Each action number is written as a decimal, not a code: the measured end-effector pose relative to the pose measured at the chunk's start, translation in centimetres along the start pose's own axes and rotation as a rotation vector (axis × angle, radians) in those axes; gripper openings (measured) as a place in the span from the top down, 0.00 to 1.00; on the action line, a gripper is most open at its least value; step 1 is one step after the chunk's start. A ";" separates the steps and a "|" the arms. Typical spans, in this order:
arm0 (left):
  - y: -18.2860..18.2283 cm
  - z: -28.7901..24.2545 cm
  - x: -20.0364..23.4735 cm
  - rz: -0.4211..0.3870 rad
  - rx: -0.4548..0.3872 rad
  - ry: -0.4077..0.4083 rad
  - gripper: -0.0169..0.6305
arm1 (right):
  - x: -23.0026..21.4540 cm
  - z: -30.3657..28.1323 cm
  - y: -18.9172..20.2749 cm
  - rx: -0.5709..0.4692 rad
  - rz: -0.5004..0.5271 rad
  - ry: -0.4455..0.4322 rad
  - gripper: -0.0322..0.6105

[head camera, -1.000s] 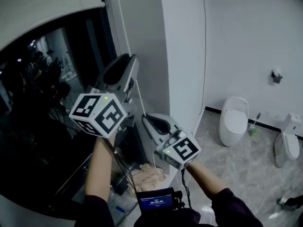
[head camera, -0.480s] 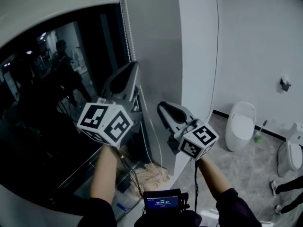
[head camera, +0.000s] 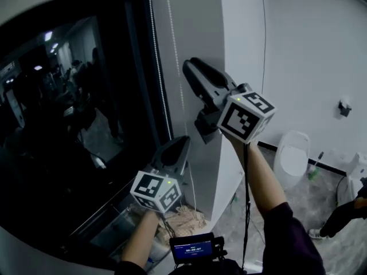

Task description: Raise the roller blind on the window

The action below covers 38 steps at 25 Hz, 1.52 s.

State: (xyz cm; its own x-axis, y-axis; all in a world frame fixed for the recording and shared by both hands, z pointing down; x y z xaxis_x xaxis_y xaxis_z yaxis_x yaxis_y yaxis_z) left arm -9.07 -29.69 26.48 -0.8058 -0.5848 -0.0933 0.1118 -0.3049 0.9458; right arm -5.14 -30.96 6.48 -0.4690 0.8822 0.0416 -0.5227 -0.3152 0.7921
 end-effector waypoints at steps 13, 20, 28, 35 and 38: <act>2.0 1.0 -0.2 0.058 0.051 0.051 0.95 | -0.3 -3.6 -2.2 -0.005 0.256 0.063 0.92; -4.7 1.3 2.8 0.093 -0.121 -0.002 0.94 | 1.0 1.4 0.4 0.031 0.305 0.085 0.92; -5.7 1.1 2.4 0.078 -0.196 0.001 0.94 | 0.8 7.3 5.1 0.044 0.335 0.110 0.92; -7.9 1.5 2.4 0.047 -0.185 -0.014 0.94 | 2.1 7.7 6.6 0.124 0.368 0.142 0.92; -8.2 1.2 2.8 0.025 -0.174 -0.026 0.94 | 1.9 8.2 8.3 0.157 0.357 0.147 0.92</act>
State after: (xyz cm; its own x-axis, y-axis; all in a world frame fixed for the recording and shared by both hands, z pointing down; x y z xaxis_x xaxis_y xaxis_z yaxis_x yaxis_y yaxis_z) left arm -12.91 -27.90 18.89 -0.8160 -0.5749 -0.0605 0.2289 -0.4173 0.8795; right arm -4.55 -29.00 18.12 -0.7037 0.6644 0.2517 -0.1994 -0.5248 0.8275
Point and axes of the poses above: the fingertips, and each gripper's own axes: z backward along the fingers, x to its left, y out of its underside, the point moved 1 cm from there along z, backward along the fingers
